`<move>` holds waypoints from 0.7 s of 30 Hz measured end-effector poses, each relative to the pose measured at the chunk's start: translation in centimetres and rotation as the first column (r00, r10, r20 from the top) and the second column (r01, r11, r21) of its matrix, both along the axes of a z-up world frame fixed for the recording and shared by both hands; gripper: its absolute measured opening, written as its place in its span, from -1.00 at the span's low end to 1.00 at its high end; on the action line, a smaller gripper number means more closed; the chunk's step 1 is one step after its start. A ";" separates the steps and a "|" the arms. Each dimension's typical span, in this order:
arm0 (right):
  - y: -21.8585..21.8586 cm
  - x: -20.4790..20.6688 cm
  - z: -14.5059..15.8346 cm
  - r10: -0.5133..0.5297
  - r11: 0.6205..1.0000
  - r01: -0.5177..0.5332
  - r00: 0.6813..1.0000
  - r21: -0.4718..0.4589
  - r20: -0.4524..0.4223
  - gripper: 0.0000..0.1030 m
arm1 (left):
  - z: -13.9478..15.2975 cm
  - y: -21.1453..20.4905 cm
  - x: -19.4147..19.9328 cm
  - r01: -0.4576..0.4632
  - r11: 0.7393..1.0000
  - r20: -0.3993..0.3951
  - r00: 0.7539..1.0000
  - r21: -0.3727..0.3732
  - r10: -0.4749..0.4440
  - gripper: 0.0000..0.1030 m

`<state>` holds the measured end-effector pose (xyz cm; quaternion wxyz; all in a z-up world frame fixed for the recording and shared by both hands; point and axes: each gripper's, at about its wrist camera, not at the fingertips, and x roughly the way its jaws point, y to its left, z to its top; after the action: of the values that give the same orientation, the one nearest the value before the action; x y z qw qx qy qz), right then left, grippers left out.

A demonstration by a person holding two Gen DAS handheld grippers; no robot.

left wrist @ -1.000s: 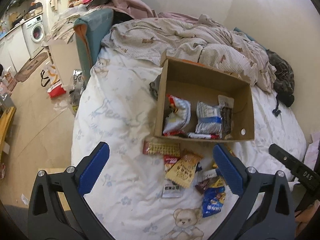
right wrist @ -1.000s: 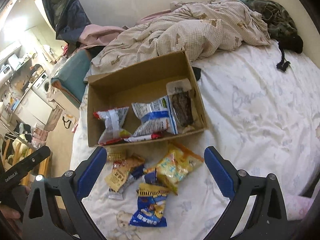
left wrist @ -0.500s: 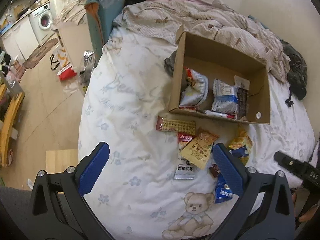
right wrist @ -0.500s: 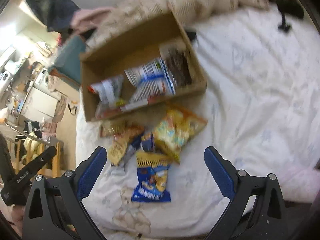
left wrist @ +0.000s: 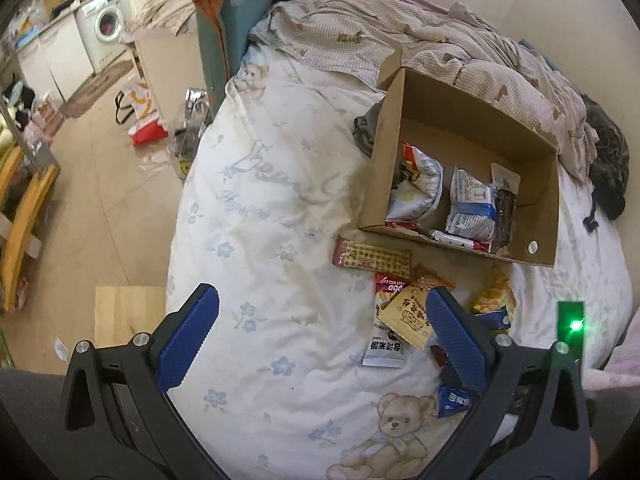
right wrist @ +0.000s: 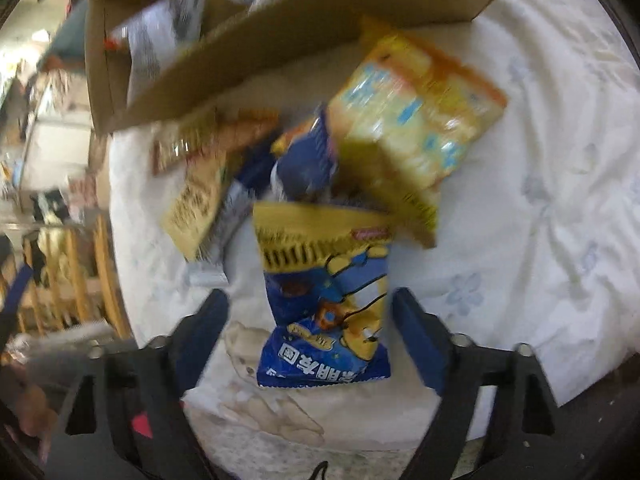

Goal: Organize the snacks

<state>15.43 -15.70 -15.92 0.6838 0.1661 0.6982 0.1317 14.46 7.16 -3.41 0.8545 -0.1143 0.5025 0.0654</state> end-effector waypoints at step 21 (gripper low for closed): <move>-5.2 -2.6 9.8 -0.067 0.984 0.006 0.942 0.181 0.330 -0.13 | -2.1 -2.1 0.9 0.076 0.997 -0.066 0.995 0.029 -0.074 0.98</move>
<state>12.81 -20.92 -6.13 0.7772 0.2145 0.5542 0.2067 15.33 5.08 -5.52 0.8412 -0.0797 0.5329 0.0446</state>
